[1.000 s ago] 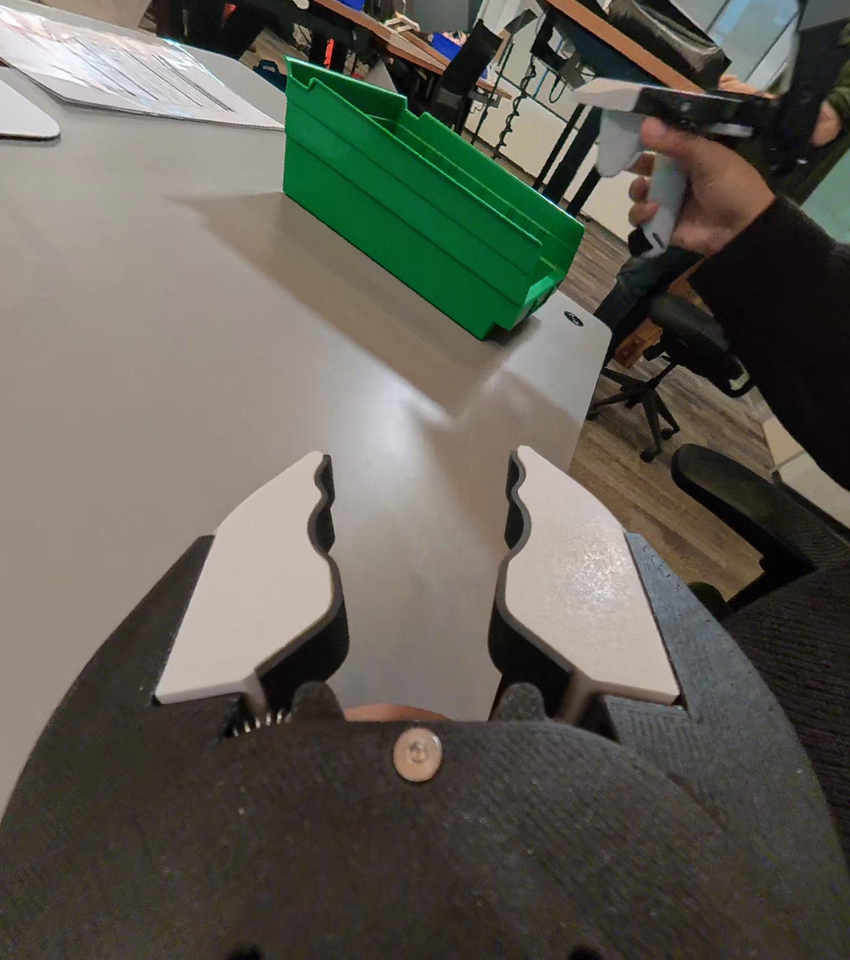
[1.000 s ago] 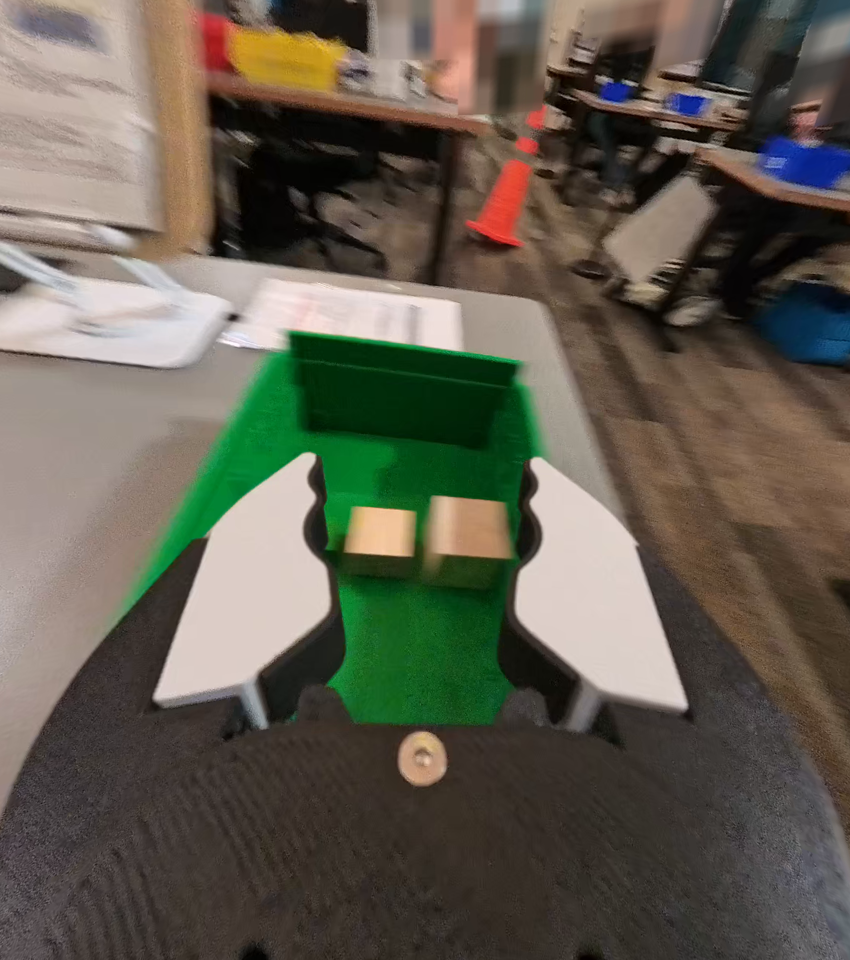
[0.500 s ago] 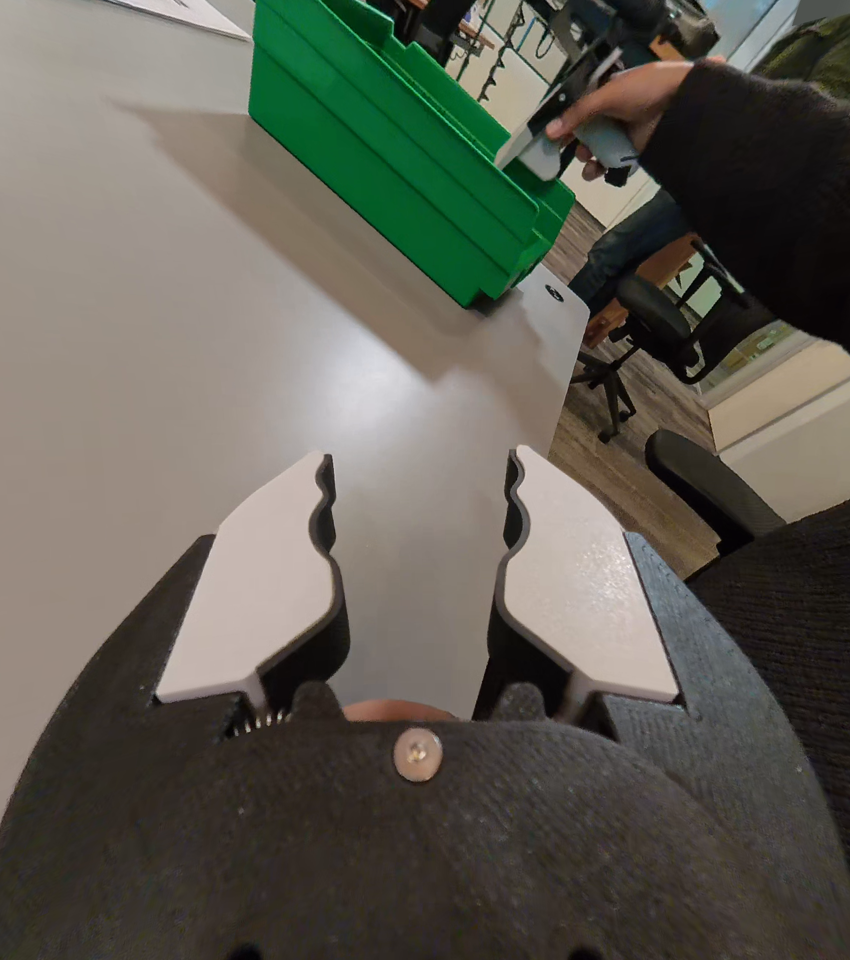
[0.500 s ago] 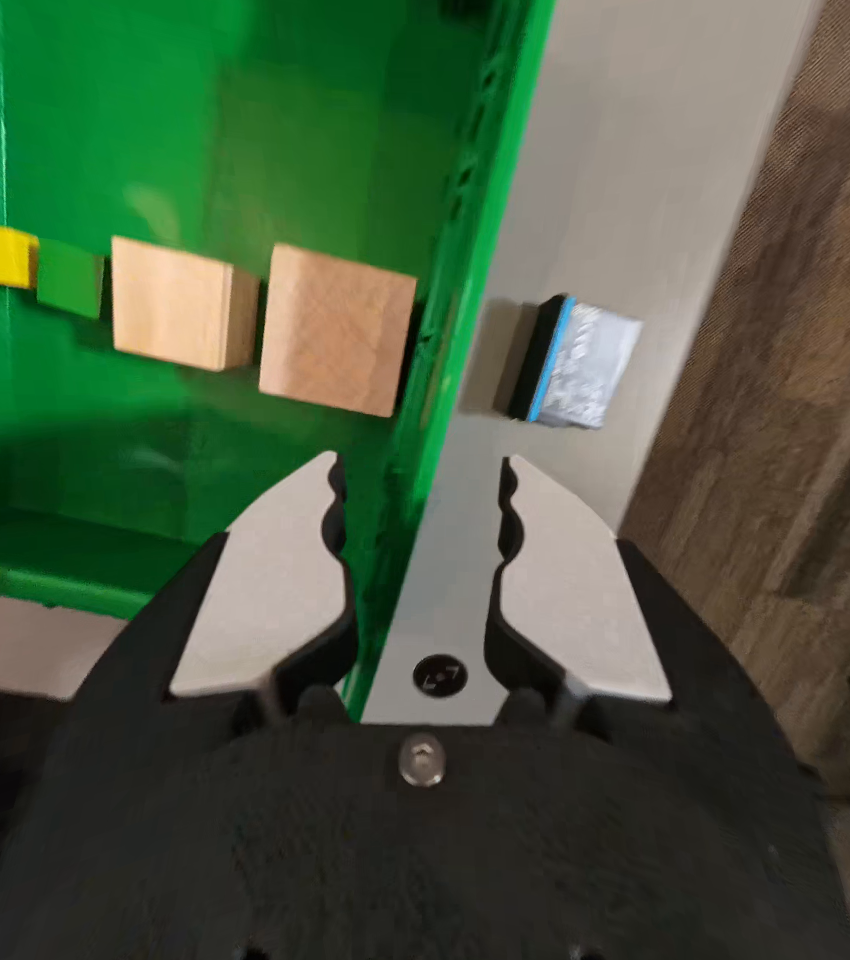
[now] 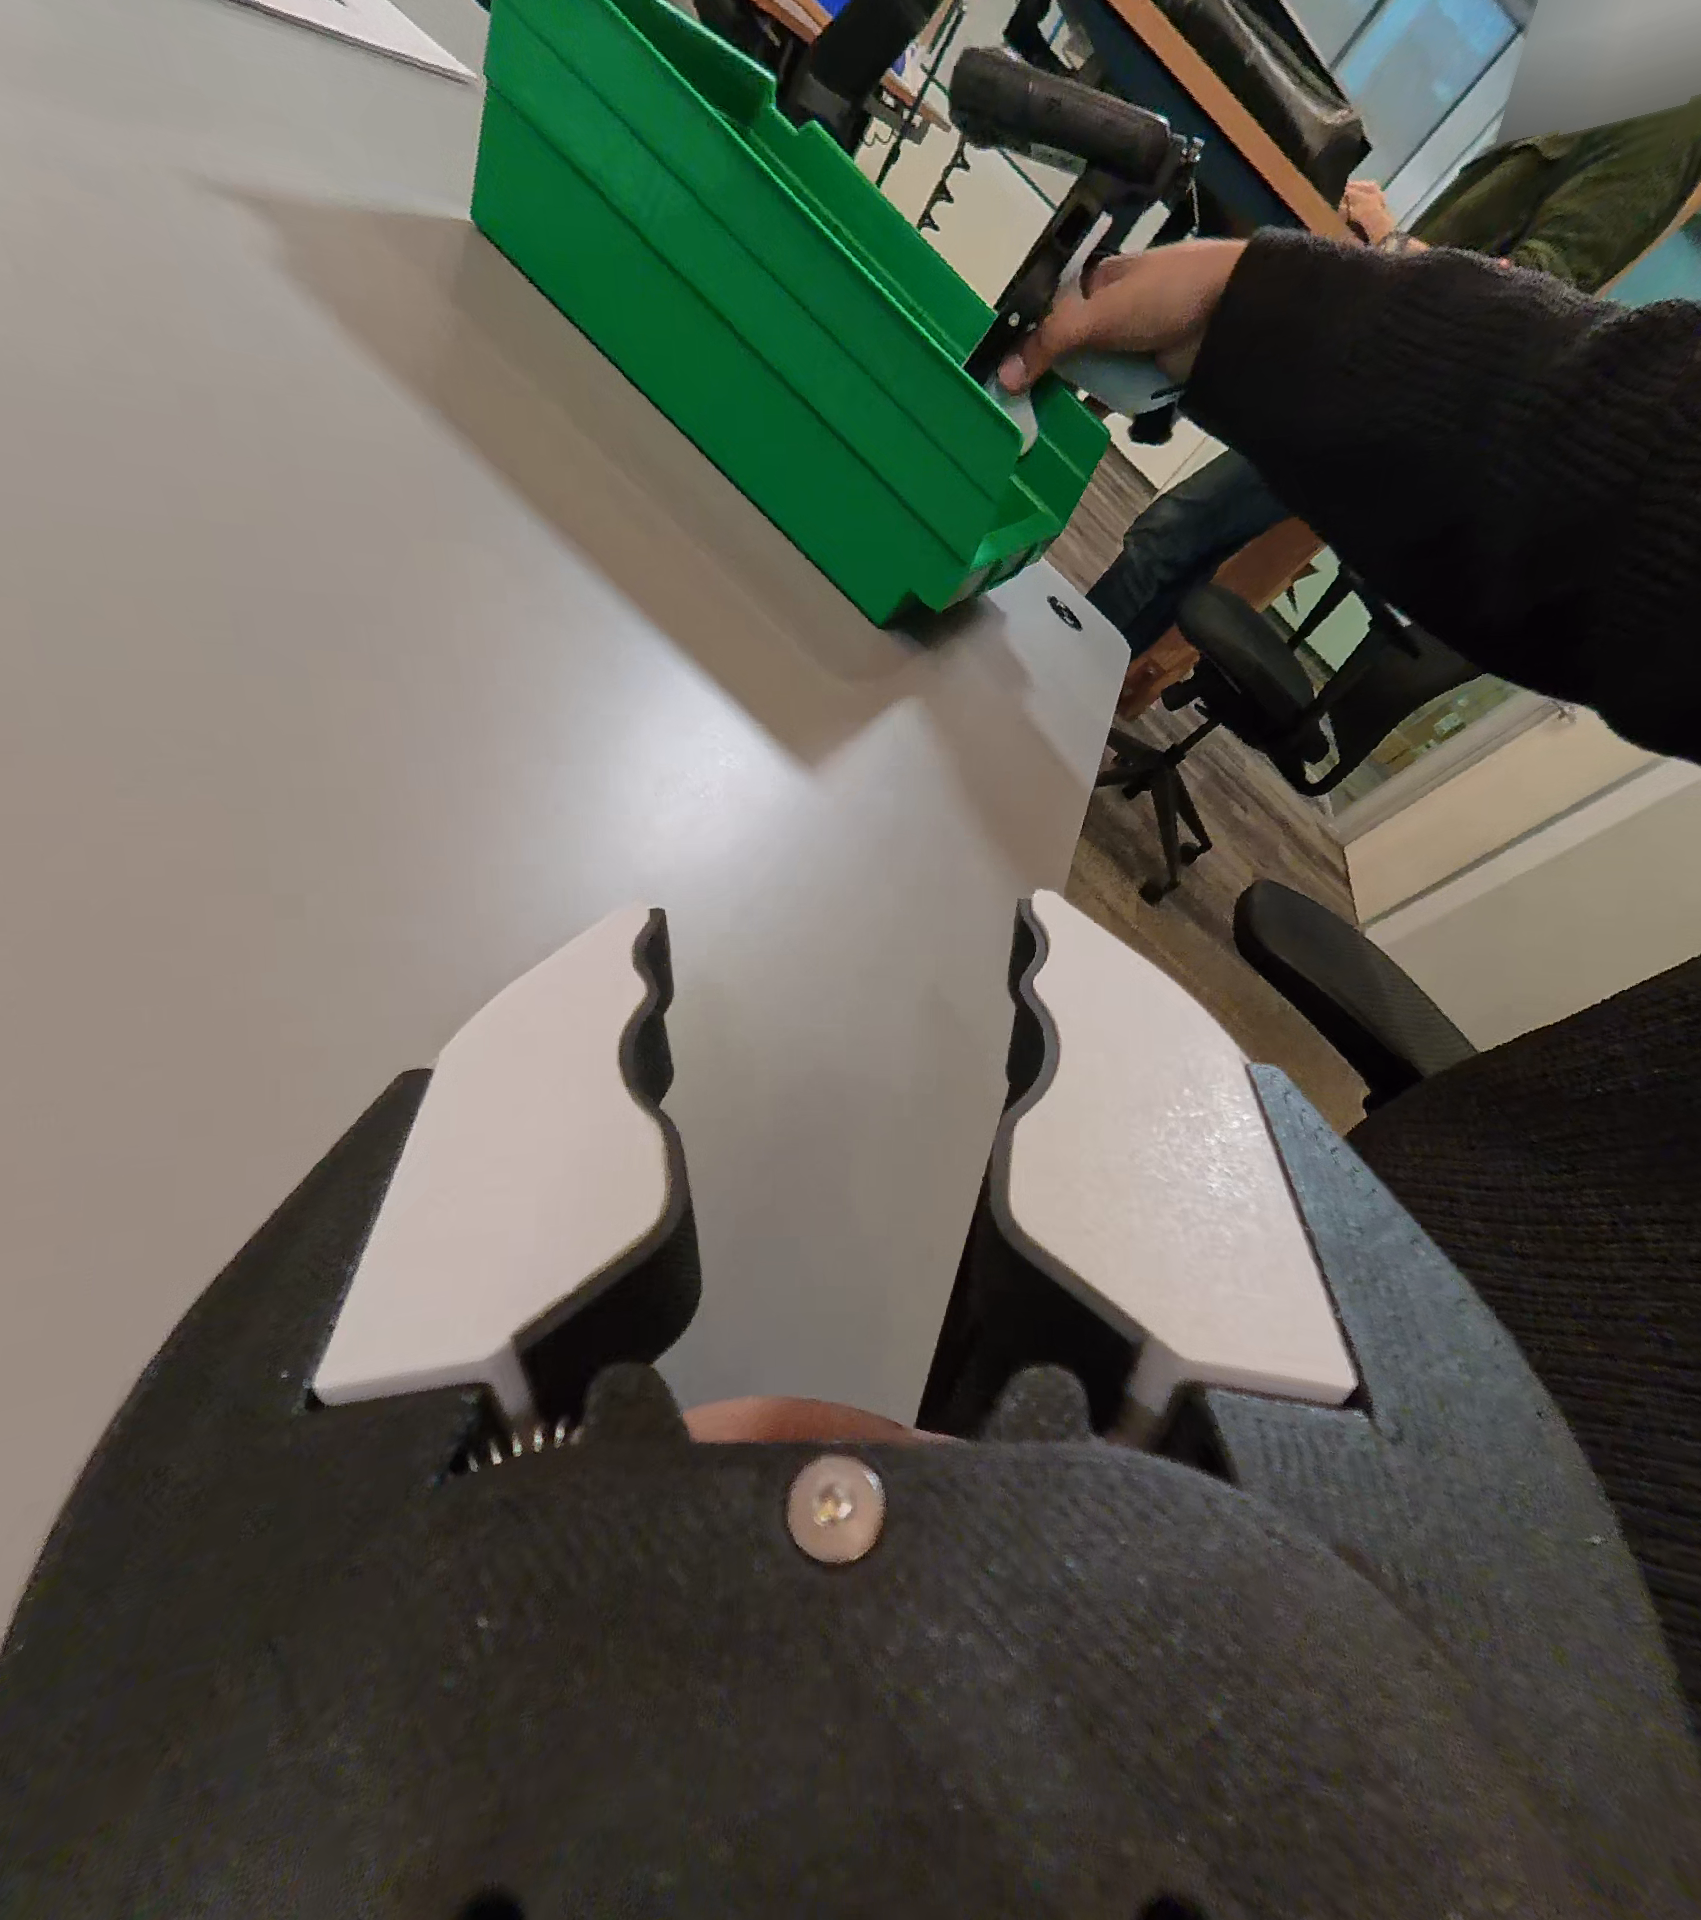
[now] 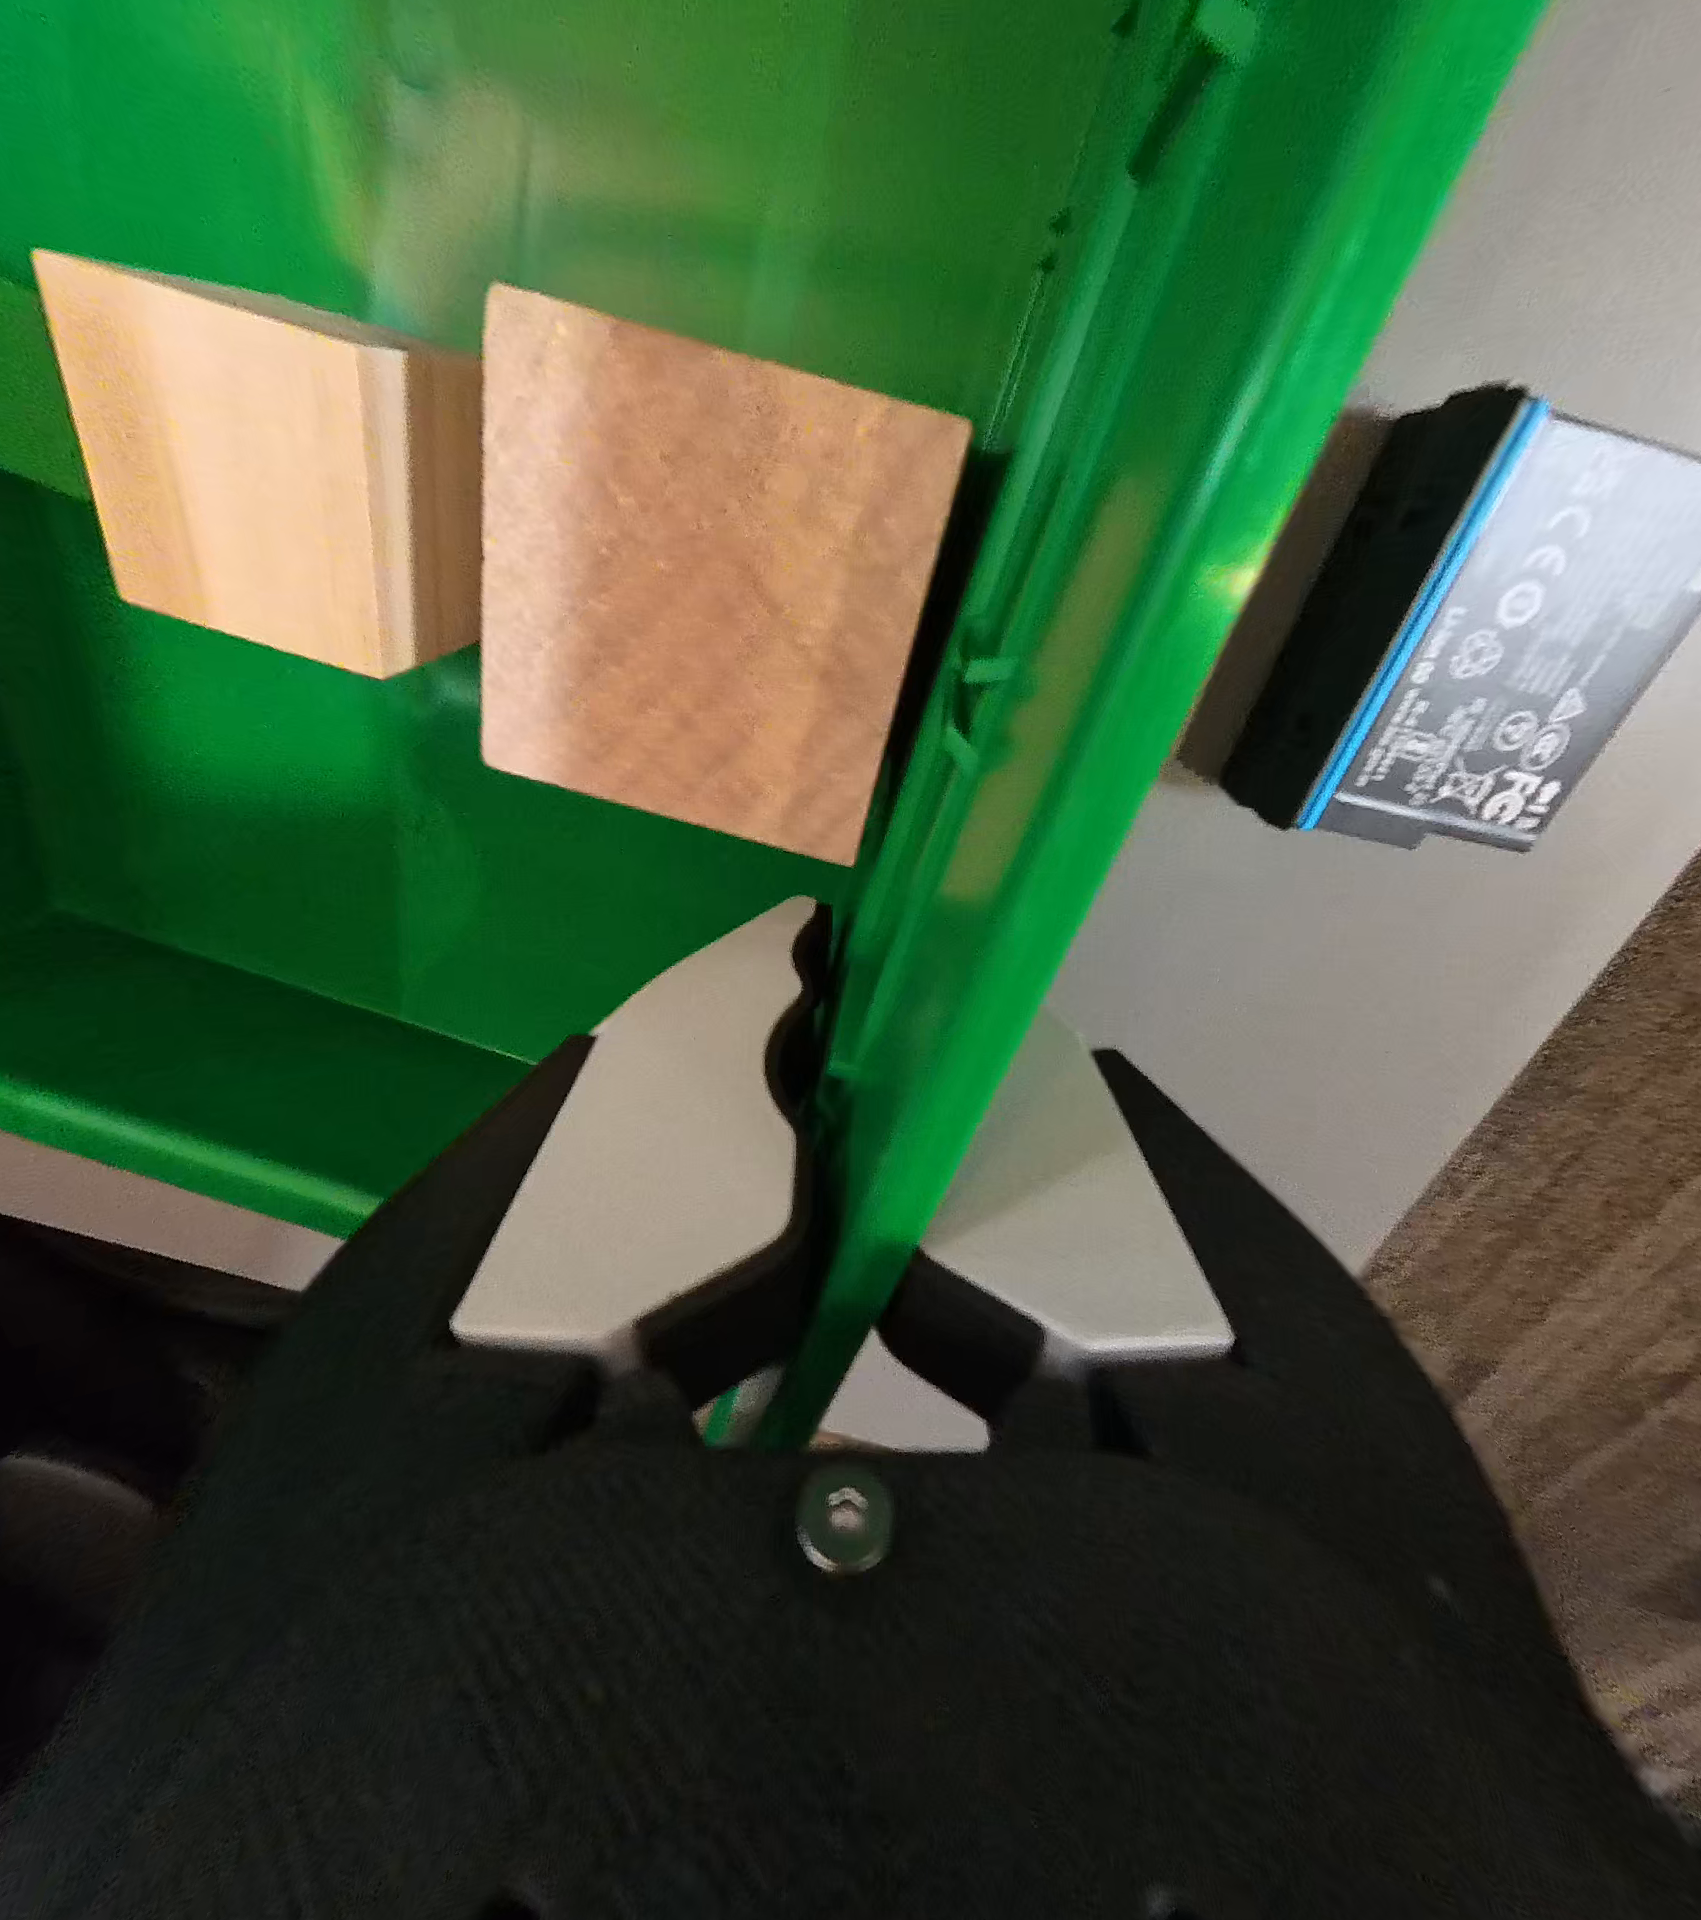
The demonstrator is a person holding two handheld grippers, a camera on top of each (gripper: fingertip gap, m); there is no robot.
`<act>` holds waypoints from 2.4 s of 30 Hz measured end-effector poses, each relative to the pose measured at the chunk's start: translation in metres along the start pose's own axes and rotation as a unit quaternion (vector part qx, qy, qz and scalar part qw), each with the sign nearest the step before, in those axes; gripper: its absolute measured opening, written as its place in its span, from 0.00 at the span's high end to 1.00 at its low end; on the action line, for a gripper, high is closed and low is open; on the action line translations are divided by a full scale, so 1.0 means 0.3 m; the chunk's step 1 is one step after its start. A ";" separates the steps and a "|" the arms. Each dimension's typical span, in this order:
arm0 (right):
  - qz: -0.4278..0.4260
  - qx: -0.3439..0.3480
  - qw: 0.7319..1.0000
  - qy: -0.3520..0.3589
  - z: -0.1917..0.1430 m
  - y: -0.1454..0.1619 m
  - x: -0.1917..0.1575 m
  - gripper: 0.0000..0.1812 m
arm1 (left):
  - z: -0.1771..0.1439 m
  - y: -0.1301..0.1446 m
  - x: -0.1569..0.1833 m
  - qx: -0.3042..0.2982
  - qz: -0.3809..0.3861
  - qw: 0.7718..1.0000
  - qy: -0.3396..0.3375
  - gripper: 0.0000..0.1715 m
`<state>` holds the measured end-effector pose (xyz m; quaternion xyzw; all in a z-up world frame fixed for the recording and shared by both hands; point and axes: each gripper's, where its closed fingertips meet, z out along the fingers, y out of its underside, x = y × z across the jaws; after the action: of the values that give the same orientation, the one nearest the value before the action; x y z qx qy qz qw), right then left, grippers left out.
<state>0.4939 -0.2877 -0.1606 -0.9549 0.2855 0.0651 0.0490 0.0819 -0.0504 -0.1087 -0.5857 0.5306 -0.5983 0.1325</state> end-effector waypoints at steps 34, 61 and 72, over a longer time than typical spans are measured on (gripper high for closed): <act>-0.116 -0.021 0.990 -0.074 0.040 -0.241 -0.897 0.97 | -1.199 -0.349 -0.640 0.001 -0.005 0.872 -0.490 0.61; -0.145 -0.020 0.989 -0.029 0.250 -0.486 -1.503 0.97 | -1.699 -0.050 -0.674 -0.218 -0.188 0.826 -0.484 0.95; -0.114 -0.001 0.993 -0.023 0.345 -0.599 -2.031 0.96 | -2.042 -0.039 -0.467 -0.102 -0.237 0.824 -0.504 0.94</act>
<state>0.0782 0.2036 -0.1597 -0.9795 0.1739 0.0812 0.0613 -0.3890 0.3573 -0.0255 -0.9238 0.2925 -0.1747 0.1749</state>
